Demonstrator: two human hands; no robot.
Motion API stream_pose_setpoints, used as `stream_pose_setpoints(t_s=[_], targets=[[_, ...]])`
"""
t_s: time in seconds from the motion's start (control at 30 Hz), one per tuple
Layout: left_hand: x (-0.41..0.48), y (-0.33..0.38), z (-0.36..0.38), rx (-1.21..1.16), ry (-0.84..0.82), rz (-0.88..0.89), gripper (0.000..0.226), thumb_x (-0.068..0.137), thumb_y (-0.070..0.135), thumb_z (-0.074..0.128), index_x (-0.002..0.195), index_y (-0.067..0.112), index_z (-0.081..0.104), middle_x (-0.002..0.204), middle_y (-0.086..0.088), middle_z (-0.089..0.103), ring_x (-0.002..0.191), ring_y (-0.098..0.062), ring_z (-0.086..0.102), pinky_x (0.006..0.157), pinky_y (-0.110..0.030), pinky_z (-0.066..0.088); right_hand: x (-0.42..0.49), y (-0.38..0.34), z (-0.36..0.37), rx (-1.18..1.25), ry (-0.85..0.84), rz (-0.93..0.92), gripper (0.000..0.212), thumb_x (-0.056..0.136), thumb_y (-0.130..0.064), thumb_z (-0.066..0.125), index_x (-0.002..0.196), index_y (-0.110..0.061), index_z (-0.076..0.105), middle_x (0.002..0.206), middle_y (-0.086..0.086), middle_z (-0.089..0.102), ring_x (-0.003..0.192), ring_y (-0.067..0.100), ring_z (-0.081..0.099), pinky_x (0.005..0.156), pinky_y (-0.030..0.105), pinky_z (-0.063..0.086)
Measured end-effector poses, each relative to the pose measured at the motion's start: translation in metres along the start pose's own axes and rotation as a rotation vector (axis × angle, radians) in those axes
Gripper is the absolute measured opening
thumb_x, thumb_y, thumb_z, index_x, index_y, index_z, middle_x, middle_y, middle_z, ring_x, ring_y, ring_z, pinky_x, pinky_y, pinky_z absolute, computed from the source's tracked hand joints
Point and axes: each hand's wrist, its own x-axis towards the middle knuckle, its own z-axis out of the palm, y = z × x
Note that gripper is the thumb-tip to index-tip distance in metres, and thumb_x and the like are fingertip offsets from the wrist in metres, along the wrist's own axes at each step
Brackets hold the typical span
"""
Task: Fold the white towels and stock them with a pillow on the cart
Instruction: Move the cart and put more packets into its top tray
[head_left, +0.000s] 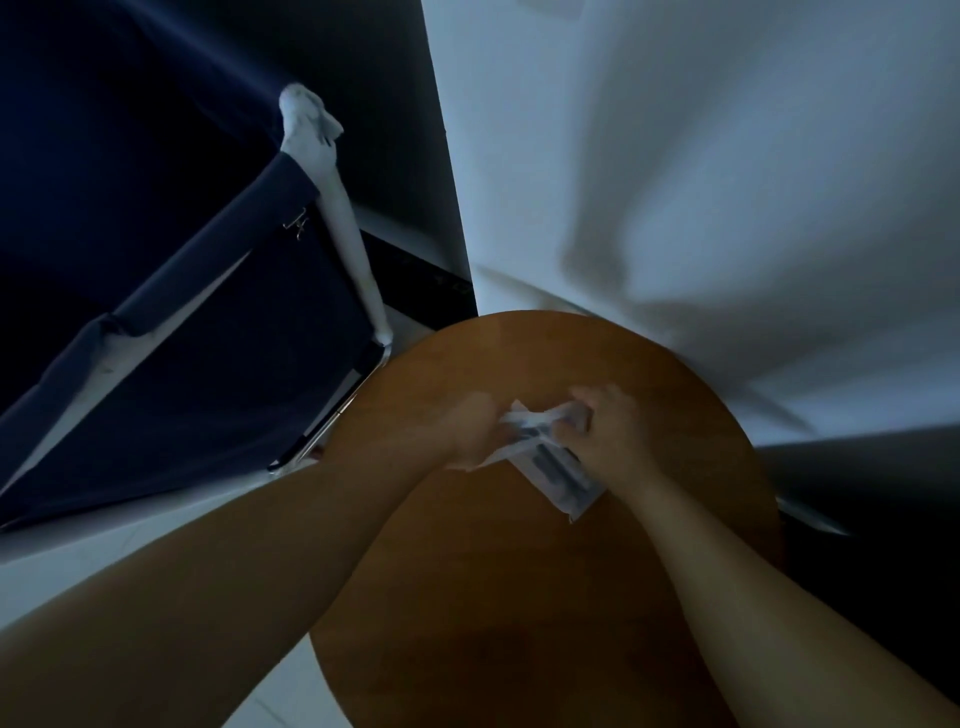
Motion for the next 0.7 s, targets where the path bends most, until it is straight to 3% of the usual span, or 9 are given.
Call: stream_pose_setpoints(t_s=[0.07,0.13,0.2,0.3,0.4,0.5,0.6,0.7], targets=[[-0.003,-0.016,0.005,-0.125,0.088,-0.097,0.032,0.102,0.037,0.048,0.089,0.011,0.062,0.073,-0.001,0.055,0.063,-0.015,0.055,0.059,-0.022,0.048,-0.003,0.010,0.011,0.019,0.101,0.095,0.054,0.091,-0.042,0.065,0.136,-0.015,0.053,0.136,0.009,0.051,0.125,0.026,0.048,0.100,0.042,0.046],[-0.007,-0.029,0.009,-0.224,0.159,-0.226,0.037,0.101,0.043,0.050,0.079,0.015,0.057,0.068,0.001,0.053,0.053,-0.006,0.045,0.045,-0.011,0.036,-0.008,0.015,0.024,-0.033,0.011,0.181,0.059,0.085,-0.052,0.069,0.127,-0.012,0.058,0.126,0.009,0.056,0.110,0.025,0.058,0.087,0.039,0.053],[-0.013,-0.035,0.011,-0.402,0.212,-0.302,0.023,0.102,0.032,0.052,0.096,0.011,0.059,0.080,0.002,0.056,0.064,-0.003,0.048,0.047,-0.007,0.038,-0.015,0.015,0.039,-0.122,-0.052,0.215,0.059,0.082,-0.060,0.068,0.116,-0.013,0.061,0.114,0.006,0.059,0.093,0.023,0.064,0.075,0.038,0.057],[-0.021,-0.041,0.016,-0.602,0.242,-0.335,0.027,0.101,0.026,0.053,0.121,0.009,0.056,0.101,-0.003,0.062,0.083,-0.012,0.058,0.062,-0.018,0.046,-0.020,0.008,0.054,-0.193,-0.060,0.277,0.039,0.086,-0.045,0.069,0.107,-0.014,0.056,0.099,0.002,0.062,0.081,0.018,0.064,0.069,0.034,0.056],[-0.029,-0.044,0.020,-0.655,0.259,-0.354,0.022,0.100,0.025,0.052,0.118,0.012,0.055,0.109,-0.008,0.062,0.093,-0.018,0.060,0.070,-0.026,0.046,-0.025,0.004,0.063,-0.046,-0.115,0.402,0.023,0.092,-0.030,0.067,0.102,-0.010,0.063,0.086,0.001,0.065,0.073,0.014,0.062,0.061,0.027,0.049],[-0.037,-0.045,0.021,-0.675,0.254,-0.328,0.018,0.101,0.026,0.051,0.116,0.016,0.054,0.105,-0.004,0.061,0.088,-0.013,0.058,0.068,-0.024,0.045,-0.039,-0.002,0.063,0.199,-0.109,0.437,0.019,0.094,-0.022,0.066,0.103,-0.005,0.069,0.080,0.002,0.065,0.070,0.013,0.061,0.056,0.025,0.048],[-0.051,-0.035,0.011,-0.691,0.225,-0.264,0.027,0.102,0.026,0.049,0.126,0.015,0.053,0.107,-0.003,0.061,0.092,-0.013,0.058,0.068,-0.023,0.044,-0.062,-0.020,0.045,0.413,-0.010,0.418,0.017,0.091,-0.025,0.070,0.091,-0.008,0.068,0.087,0.007,0.070,0.080,0.021,0.068,0.071,0.037,0.056],[-0.071,-0.019,-0.013,-0.596,0.258,-0.197,0.023,0.101,0.027,0.051,0.120,0.015,0.058,0.101,-0.005,0.062,0.084,-0.015,0.058,0.063,-0.024,0.045,-0.090,-0.049,0.018,0.550,0.151,0.383,0.016,0.092,-0.026,0.069,0.094,-0.011,0.065,0.088,0.003,0.068,0.080,0.018,0.066,0.070,0.034,0.055]])
